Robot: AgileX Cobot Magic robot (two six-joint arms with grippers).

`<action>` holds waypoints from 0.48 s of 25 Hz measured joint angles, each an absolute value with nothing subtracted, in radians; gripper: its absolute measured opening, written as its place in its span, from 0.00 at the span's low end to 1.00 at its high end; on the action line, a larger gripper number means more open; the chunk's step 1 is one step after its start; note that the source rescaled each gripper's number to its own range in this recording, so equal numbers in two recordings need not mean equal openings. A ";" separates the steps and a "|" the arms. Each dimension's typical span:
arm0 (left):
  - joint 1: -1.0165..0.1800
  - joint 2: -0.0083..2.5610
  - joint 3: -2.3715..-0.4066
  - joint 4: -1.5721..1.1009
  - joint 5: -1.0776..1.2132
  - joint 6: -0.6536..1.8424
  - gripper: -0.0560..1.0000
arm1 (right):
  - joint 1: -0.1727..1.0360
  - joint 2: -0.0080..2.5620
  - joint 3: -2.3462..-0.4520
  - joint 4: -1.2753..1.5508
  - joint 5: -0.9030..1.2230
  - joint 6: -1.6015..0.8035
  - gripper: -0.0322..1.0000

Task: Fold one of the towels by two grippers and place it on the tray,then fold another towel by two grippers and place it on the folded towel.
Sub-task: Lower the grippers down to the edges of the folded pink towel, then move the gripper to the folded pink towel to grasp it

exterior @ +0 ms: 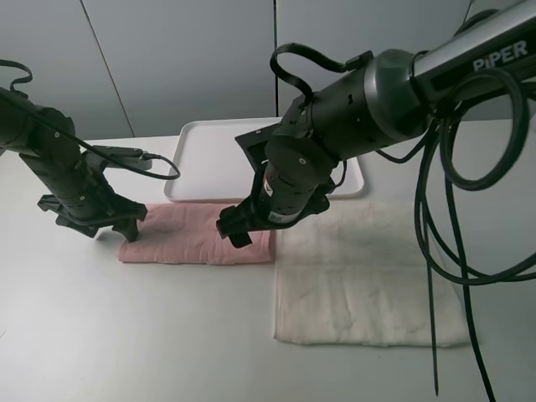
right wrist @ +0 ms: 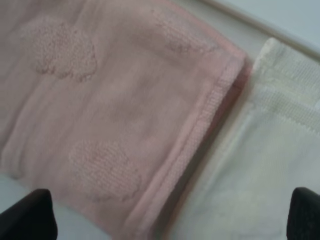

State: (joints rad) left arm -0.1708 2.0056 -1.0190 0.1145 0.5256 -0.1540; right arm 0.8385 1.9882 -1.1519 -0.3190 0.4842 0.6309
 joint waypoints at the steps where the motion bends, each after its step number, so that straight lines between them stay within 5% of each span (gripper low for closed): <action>1: -0.171 2.008 -1.023 0.114 0.530 -0.154 0.88 | 0.838 1.988 -1.152 -0.314 0.487 0.616 1.00; 12: -0.171 2.014 -1.030 0.119 0.555 -0.160 0.88 | 0.838 1.988 -1.152 -0.292 0.490 0.581 1.00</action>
State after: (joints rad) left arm -0.1708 2.0135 -1.0301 0.1191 0.5546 -0.1596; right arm 0.8385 1.9882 -1.1519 -0.2921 0.4905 0.5806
